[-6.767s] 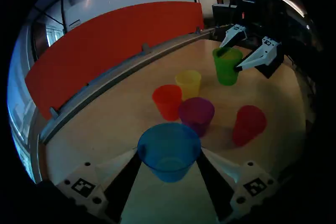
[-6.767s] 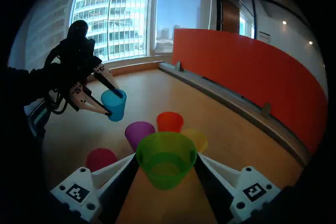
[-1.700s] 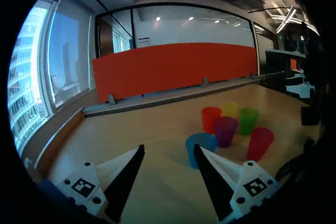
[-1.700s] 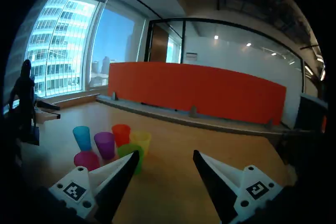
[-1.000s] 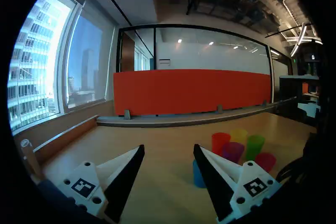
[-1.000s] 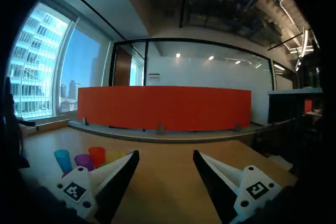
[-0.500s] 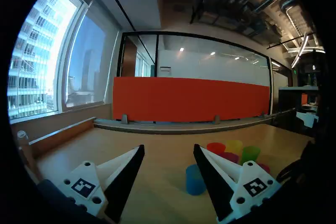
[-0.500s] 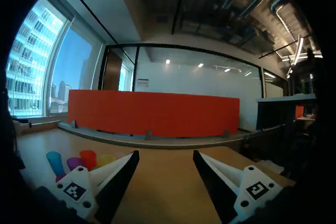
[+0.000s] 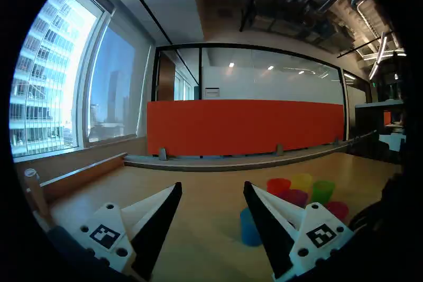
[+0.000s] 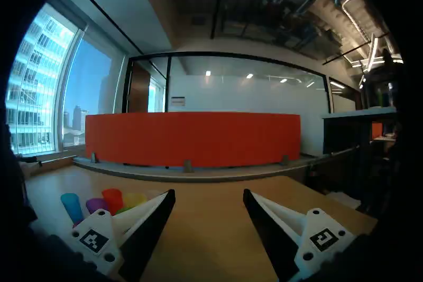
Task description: Pour water
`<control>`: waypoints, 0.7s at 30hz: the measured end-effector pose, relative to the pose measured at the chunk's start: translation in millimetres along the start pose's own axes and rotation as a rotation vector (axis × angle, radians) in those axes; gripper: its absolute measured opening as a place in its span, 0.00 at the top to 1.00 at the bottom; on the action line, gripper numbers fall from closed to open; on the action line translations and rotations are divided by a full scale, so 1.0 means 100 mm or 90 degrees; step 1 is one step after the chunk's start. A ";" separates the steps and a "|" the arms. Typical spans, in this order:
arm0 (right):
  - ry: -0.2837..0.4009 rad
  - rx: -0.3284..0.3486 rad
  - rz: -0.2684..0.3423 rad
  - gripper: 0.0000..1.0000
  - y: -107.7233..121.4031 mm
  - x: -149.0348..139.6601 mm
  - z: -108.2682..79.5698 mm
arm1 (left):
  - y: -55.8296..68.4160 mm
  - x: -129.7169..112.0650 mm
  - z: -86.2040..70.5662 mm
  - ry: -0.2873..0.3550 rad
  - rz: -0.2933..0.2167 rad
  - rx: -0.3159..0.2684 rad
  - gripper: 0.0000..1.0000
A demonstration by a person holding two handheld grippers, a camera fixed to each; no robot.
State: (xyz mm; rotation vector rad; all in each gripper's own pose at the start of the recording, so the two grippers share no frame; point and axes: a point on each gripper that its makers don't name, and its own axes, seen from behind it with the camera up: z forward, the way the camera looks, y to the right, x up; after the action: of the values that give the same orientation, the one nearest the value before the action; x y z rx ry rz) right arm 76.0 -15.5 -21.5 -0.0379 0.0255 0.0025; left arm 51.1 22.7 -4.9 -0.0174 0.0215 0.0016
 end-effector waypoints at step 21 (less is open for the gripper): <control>-0.003 -0.024 -0.021 0.01 0.10 0.06 -0.08 | -0.11 -0.34 -0.02 -0.006 0.013 0.000 0.14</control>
State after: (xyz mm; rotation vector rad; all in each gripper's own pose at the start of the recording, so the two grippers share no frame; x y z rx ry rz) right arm 82.1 -5.9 -29.8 -0.0754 0.0204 -0.0300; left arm 17.5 11.2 -6.3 -0.0173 0.0126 0.0223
